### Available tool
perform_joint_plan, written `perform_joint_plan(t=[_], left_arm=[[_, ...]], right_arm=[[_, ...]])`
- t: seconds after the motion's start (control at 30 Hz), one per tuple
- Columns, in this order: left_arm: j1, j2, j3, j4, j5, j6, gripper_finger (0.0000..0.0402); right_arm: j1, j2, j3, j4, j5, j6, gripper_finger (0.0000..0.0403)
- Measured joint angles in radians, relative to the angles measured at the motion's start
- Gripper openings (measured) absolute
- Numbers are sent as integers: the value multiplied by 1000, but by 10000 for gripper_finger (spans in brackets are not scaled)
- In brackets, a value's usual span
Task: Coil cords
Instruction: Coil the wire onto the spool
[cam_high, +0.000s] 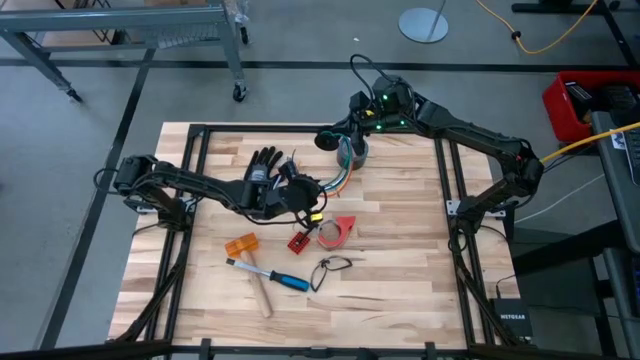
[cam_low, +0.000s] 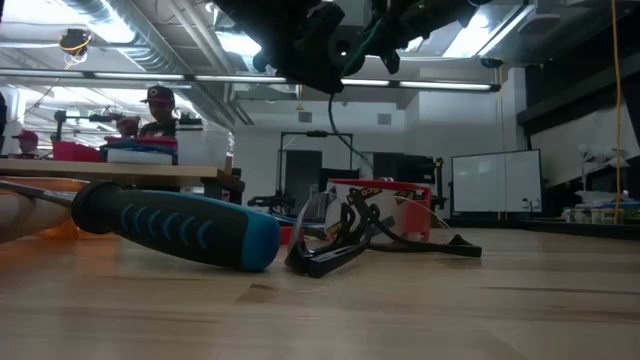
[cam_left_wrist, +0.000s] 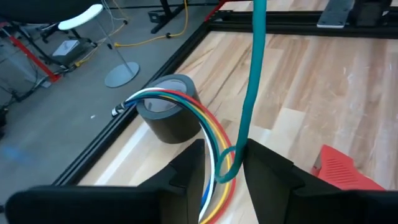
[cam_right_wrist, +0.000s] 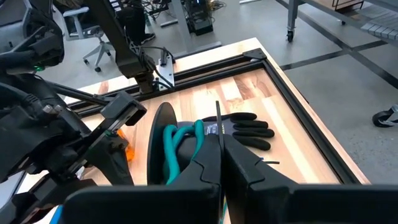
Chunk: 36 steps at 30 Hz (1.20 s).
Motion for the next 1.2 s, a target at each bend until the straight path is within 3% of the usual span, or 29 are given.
perform_joint_plan(t=[0.47,0.67,0.93,1.2], left_arm=[[1,0,0,35,6,35,49],[1,0,0,40,6,36,7],[2,0,0,-3,54,-25,3],[7,0,1,-170,-26,-164,2]], right_arm=[[0,0,3,15,-6,1,1],[0,0,35,1,-8,1,1],[0,0,128,-62,-9,-22,1],[0,1,249,-277,-8,-88,1]])
